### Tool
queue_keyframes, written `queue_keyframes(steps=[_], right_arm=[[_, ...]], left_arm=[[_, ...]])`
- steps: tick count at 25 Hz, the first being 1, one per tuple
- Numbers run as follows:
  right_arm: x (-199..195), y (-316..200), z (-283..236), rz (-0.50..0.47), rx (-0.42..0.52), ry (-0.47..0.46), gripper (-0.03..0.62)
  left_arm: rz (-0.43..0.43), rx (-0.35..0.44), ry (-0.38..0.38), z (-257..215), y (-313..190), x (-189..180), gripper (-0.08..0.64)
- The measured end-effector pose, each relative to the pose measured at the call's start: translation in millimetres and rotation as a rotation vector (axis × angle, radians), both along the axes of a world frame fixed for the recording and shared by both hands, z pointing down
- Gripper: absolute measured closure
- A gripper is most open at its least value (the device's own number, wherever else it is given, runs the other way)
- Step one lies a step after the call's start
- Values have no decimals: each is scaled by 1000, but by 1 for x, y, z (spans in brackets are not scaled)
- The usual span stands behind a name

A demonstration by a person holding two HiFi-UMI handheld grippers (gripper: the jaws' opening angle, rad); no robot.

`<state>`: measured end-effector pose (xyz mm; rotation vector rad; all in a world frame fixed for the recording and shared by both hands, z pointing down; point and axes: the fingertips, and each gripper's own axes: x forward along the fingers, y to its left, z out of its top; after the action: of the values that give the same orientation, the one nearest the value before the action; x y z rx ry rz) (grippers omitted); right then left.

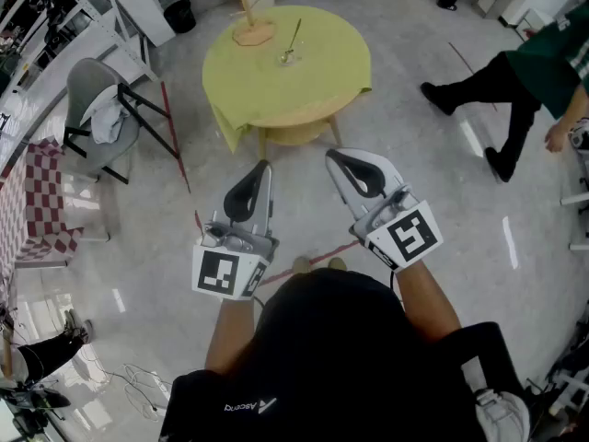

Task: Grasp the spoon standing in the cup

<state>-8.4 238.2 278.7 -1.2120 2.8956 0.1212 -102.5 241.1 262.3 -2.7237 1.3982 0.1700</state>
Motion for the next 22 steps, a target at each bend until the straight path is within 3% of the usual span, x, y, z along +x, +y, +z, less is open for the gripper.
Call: queue_keyframes(steps=[7,14,22], right_arm=[[-15,-12,6,-2,-23,-36,589],[-32,-34,17,46,-22,13,589],[-31,-106,34,68,-26,48,589]], left_arm=[[2,1,13,7,-13,-19,549],[40,9,27,15,-38,-42,549],[64,3,11,28,-102,-41,549]])
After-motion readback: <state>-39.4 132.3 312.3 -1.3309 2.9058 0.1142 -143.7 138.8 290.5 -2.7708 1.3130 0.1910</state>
